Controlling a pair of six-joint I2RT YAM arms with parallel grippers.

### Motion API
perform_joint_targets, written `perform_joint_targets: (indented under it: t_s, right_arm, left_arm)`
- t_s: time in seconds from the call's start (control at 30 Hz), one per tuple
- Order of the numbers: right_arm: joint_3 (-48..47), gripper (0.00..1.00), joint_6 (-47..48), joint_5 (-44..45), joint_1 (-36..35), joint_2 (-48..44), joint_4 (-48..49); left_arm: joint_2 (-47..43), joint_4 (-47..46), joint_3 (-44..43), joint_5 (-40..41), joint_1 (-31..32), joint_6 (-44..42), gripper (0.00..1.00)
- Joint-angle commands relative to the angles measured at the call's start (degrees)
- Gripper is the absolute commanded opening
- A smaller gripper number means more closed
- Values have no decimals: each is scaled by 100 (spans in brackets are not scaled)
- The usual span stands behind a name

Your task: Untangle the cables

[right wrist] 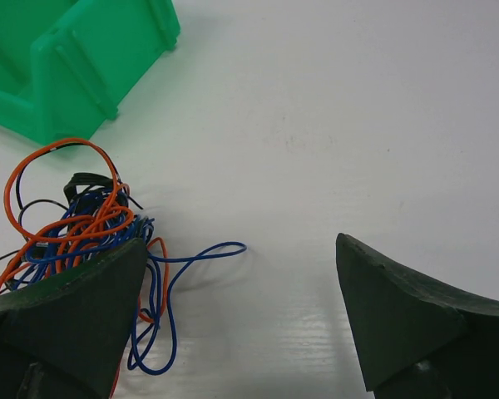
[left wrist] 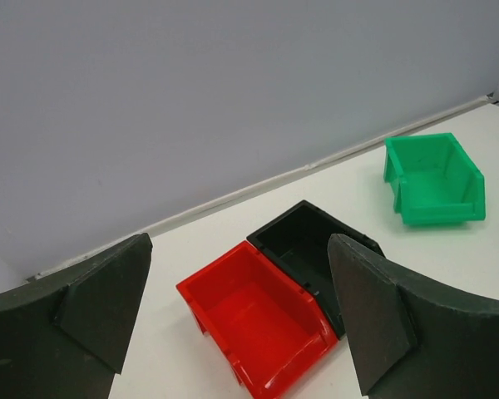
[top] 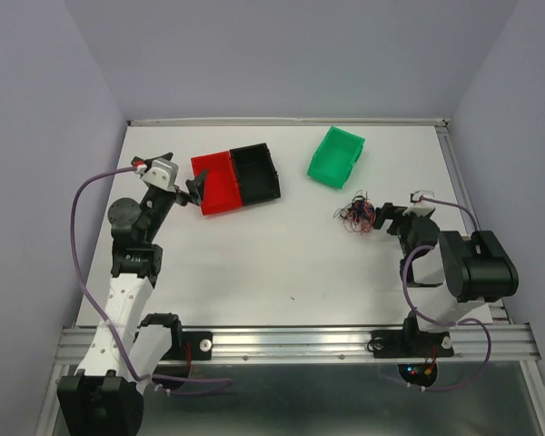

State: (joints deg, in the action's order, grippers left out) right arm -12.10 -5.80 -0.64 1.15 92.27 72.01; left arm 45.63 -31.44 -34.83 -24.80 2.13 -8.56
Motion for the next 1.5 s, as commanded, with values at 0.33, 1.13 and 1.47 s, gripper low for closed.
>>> perform_joint_targets:
  t_s: [0.33,1.13,1.47]
  right_arm:
    - [-1472,100,-3037,487,-106,-2528,-4704]
    - [-1664,100,-2496,-1825,-106,-1458,-5267]
    - [-2181,4,-2215,-1387,-615,-2448,-6205]
  left_arm:
    - [904,24,-411,484,-20,390,99]
    - [359,-73,-121,-192,-20,276,98]
    - [482,-108,-156,-878,410,232,98]
